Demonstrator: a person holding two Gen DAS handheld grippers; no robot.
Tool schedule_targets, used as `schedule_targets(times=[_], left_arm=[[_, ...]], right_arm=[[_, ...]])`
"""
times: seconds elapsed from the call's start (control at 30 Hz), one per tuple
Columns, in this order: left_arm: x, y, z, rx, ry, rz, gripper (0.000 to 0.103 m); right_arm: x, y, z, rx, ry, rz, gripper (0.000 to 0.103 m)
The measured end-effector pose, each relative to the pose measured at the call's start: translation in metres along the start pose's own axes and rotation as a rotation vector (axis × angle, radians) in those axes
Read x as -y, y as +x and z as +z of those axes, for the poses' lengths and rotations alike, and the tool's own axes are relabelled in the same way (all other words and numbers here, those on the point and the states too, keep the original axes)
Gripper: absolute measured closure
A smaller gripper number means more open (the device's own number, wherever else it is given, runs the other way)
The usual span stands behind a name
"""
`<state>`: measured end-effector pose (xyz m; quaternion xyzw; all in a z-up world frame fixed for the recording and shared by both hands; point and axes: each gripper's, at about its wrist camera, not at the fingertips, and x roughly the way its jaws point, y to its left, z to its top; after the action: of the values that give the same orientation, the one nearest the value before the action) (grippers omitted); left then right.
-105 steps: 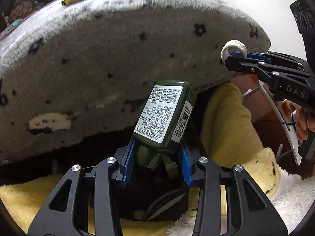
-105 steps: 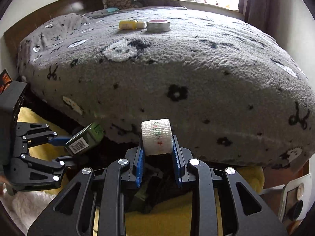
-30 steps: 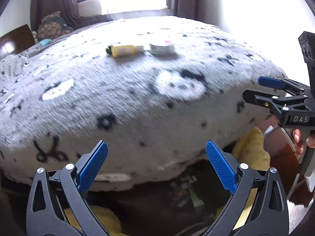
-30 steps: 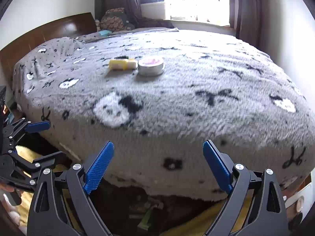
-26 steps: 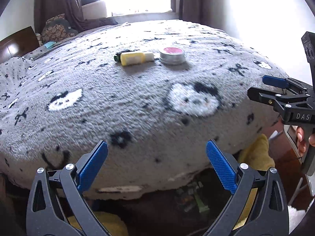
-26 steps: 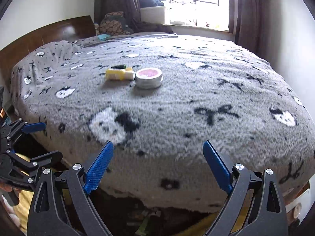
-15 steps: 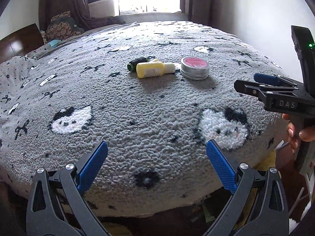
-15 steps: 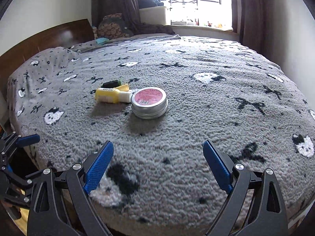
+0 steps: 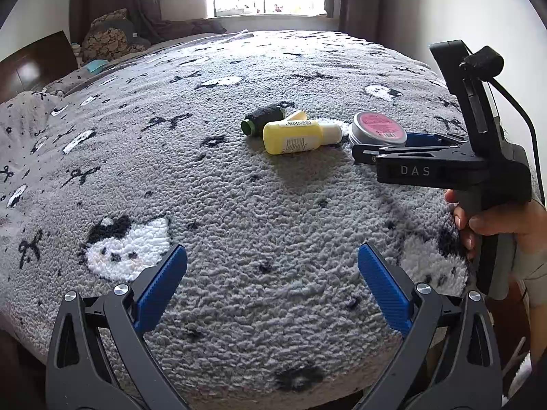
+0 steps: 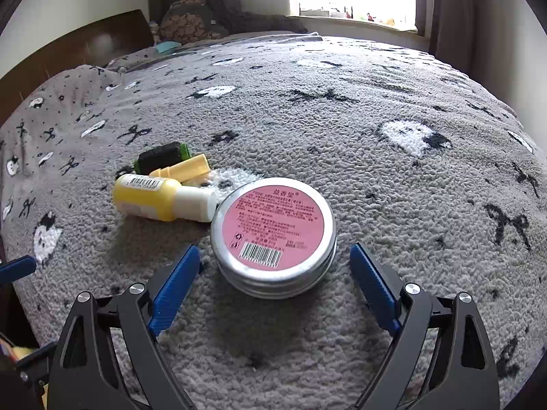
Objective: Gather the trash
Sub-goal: 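Grasp the yellow bottle with left tool while right tool grasps pink-lid tin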
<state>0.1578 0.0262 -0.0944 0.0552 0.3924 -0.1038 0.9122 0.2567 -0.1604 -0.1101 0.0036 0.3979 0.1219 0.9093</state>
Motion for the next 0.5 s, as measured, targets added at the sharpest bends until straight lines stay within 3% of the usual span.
schedule_targets(times=[0.07, 0.3, 0.5], left_arm=[[-0.001, 0.004, 0.005, 0.0, -0.005, -0.002, 0.008], [0.003, 0.027, 0.029, -0.013, -0.027, -0.021, 0.008], [0.016, 0.051, 0.057, -0.014, -0.05, -0.021, 0.008]], right_arm=[[0.002, 0.005, 0.003, -0.017, 0.001, 0.007, 0.032], [0.01, -0.014, -0.003, 0.025, -0.019, 0.002, 0.032], [0.043, -0.044, -0.027, 0.065, 0.033, 0.01, 0.032]])
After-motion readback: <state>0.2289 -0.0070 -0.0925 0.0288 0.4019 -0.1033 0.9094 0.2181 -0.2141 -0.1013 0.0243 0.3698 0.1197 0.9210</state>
